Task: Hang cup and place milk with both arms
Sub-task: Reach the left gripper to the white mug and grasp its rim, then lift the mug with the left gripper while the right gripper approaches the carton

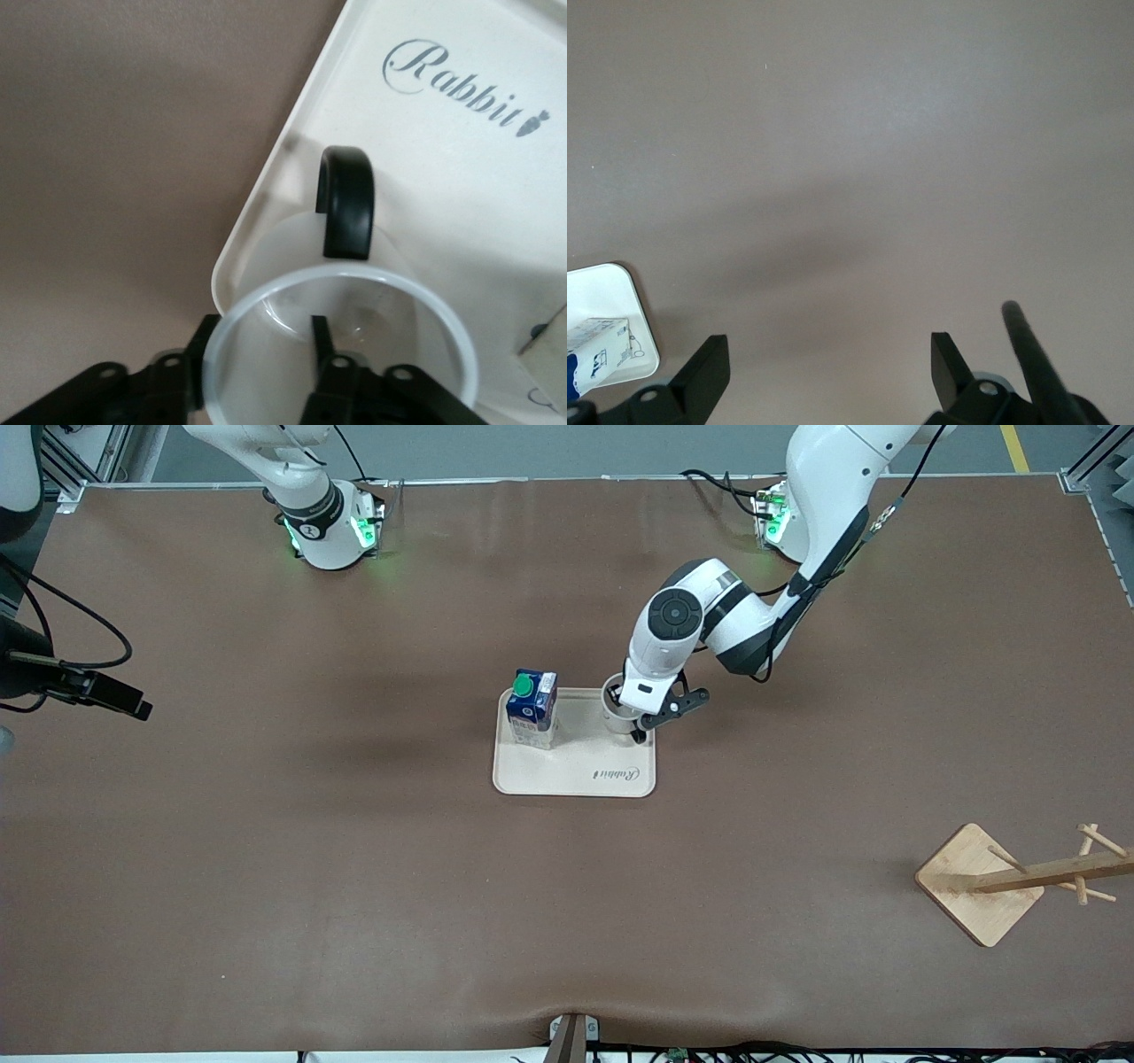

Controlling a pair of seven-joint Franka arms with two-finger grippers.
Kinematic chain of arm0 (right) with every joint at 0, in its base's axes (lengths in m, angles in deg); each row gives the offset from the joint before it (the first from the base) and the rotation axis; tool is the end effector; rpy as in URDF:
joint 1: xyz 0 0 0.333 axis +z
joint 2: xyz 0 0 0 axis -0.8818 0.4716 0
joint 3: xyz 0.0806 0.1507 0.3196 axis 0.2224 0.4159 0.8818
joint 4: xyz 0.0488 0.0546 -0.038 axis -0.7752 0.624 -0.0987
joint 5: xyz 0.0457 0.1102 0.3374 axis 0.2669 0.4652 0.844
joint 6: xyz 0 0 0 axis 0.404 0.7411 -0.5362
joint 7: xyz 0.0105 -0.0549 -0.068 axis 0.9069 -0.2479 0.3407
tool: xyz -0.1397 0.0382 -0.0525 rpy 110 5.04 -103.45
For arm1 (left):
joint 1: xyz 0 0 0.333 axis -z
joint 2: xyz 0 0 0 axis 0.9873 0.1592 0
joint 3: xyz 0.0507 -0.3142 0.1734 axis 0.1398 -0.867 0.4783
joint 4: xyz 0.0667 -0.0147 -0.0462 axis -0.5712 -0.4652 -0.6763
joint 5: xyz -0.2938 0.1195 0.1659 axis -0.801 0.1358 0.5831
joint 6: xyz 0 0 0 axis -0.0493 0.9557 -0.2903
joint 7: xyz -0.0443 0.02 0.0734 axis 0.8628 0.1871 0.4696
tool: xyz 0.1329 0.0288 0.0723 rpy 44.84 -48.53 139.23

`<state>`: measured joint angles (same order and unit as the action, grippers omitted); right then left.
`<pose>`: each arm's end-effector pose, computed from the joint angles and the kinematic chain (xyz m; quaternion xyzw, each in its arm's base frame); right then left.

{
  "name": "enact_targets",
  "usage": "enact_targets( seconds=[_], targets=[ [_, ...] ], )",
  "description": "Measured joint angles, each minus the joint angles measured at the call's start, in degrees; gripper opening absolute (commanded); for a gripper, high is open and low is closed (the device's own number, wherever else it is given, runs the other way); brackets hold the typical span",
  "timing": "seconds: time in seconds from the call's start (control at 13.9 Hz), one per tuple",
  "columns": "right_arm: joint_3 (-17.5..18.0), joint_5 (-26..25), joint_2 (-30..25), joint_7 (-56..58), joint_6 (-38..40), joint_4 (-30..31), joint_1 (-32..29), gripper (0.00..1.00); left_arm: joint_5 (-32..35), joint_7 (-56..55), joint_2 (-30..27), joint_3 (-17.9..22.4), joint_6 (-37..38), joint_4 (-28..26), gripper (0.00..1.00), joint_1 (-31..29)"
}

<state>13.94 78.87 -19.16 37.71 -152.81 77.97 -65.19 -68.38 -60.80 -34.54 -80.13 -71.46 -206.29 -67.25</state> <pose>0.5648 -0.0145 0.5927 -0.9923 0.1186 0.0357 0.0039 0.4258 -0.3845 0.2446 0.9728 0.2206 -0.0708 0.0078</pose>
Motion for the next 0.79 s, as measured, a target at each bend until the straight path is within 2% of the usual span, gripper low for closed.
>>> enact_targets(
  seconds=[0.43,0.65,0.79],
  targets=[
    [0.00,0.00,0.63,0.00,0.09,0.01,0.04,1.00,1.69,-0.20,0.06,0.05,0.00,2.34,0.00,-0.23],
    [0.09,0.03,1.89,0.00,0.37,0.05,0.78,1.00,3.44,-0.02,-2.22,0.24,0.50,4.31,0.00,-1.71],
    [0.26,0.10,2.35,0.08,0.28,0.03,2.27,1.00,3.57,3.23,-5.20,0.32,5.65,7.02,0.00,-3.53]
  ],
)
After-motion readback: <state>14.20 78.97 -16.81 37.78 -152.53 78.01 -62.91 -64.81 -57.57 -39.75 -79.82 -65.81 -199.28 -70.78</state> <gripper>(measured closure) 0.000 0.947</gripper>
